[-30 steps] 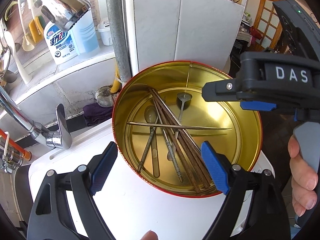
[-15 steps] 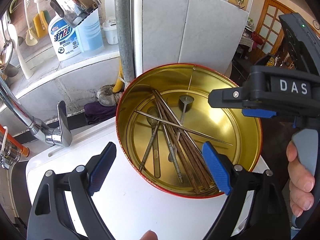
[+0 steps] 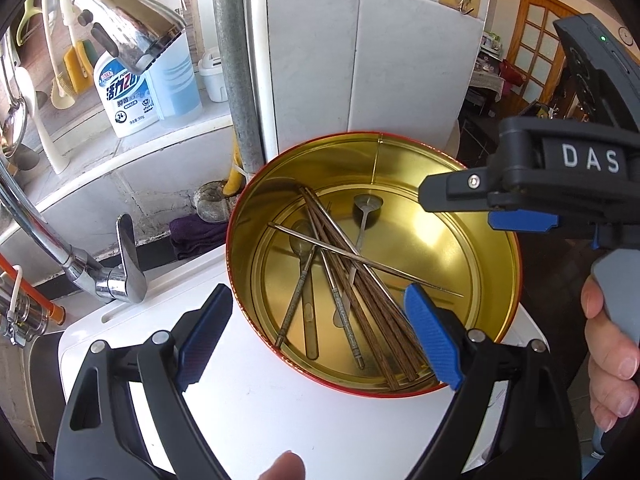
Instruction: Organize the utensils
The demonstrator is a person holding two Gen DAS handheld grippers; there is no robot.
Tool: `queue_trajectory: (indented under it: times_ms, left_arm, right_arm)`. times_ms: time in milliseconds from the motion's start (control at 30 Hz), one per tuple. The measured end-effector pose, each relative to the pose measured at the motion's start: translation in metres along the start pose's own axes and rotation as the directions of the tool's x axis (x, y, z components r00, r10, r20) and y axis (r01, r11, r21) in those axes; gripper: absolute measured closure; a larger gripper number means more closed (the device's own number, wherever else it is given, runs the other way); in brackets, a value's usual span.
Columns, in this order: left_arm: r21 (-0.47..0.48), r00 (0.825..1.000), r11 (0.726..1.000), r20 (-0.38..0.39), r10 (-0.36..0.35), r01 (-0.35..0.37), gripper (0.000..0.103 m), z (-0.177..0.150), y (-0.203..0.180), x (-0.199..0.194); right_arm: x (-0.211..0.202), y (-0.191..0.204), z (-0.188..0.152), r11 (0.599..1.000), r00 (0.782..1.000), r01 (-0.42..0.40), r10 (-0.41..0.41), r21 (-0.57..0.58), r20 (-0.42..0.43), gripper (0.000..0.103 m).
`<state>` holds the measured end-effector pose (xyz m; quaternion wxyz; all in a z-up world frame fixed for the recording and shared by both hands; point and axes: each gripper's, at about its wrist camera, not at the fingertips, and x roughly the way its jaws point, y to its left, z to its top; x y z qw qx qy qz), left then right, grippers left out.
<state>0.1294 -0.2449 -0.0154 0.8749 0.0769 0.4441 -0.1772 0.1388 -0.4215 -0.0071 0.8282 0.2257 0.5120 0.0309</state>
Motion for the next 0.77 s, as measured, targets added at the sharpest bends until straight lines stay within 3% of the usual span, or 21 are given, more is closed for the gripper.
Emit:
queue_trajectory:
  times_ms: [200, 533, 633, 767]
  left_arm:
    - [-0.02, 0.997, 1.0, 0.074, 0.001, 0.001, 0.017, -0.004, 0.002, -0.01]
    - [-0.032, 0.997, 0.999, 0.068, 0.027, -0.025, 0.017, -0.012, 0.0, -0.017]
    - [-0.059, 0.998, 0.998, 0.058, 0.039, -0.036, 0.017, -0.017, -0.002, -0.022]
    - [-0.11, 0.997, 0.994, 0.076, 0.017, -0.008, 0.017, -0.025, -0.015, -0.037]
  right_arm:
    - [0.0, -0.002, -0.005, 1.0, 1.0, 0.002, -0.002, 0.0, -0.008, 0.011]
    - [-0.007, -0.005, -0.014, 1.0, 1.0, -0.029, 0.029, -0.011, -0.003, 0.011]
    - [-0.018, -0.011, -0.016, 0.996, 0.995, -0.086, 0.086, 0.007, 0.044, 0.011]
    - [-0.045, -0.031, -0.017, 0.97, 0.963, -0.238, 0.231, 0.038, 0.139, 0.01]
